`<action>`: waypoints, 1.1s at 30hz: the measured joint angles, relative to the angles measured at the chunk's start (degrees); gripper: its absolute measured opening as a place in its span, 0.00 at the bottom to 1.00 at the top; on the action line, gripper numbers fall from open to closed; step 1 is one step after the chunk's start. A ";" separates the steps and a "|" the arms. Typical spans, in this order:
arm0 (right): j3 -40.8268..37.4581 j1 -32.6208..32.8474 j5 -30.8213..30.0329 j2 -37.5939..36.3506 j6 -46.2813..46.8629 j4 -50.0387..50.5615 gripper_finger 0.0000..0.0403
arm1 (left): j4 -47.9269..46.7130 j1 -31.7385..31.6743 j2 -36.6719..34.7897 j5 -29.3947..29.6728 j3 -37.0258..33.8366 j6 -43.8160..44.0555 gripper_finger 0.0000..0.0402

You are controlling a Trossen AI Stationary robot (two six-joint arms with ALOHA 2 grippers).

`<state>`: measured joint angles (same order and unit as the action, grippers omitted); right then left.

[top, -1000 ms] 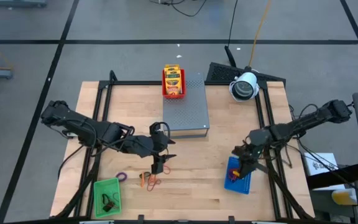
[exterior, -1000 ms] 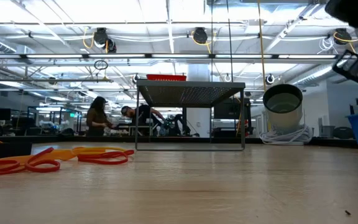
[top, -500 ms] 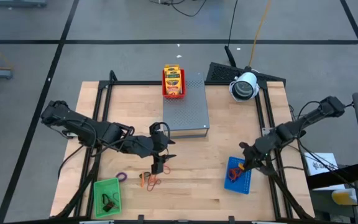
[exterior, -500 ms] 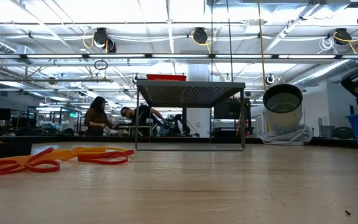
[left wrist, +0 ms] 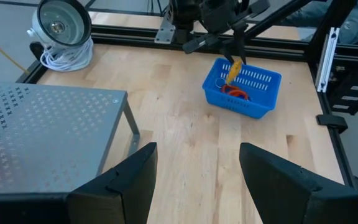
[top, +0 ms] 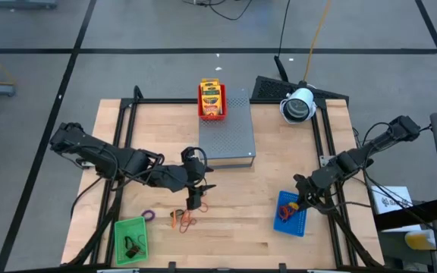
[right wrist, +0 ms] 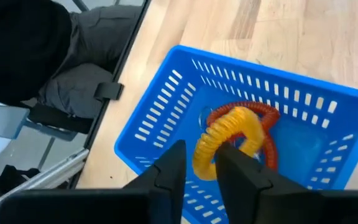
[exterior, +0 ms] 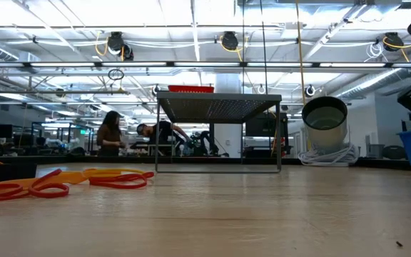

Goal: Pick & Place Office Desk Supplies
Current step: Put the yellow spring keychain into the blue bin, then put the yellow rubber band into the green bin

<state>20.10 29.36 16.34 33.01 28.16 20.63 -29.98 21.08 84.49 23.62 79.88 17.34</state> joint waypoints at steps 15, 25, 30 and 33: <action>0.00 0.00 -2.71 -0.69 -9.08 -6.62 0.35 | -0.02 0.00 0.00 -0.02 0.00 1.22 0.59; 0.00 -0.04 -22.60 -17.05 -31.33 -6.94 0.26 | -0.02 0.00 0.00 -0.26 0.00 3.45 0.59; -0.37 -1.36 -28.22 -25.29 -37.34 -10.75 0.22 | -0.02 0.00 0.00 -0.81 0.00 3.42 0.59; -1.99 -2.71 -26.24 -28.99 -38.98 -13.37 0.19 | 0.00 0.02 0.00 -0.78 0.00 2.61 0.59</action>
<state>18.11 26.65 -9.90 4.02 -10.82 7.26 -29.98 21.10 84.49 22.83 79.88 19.96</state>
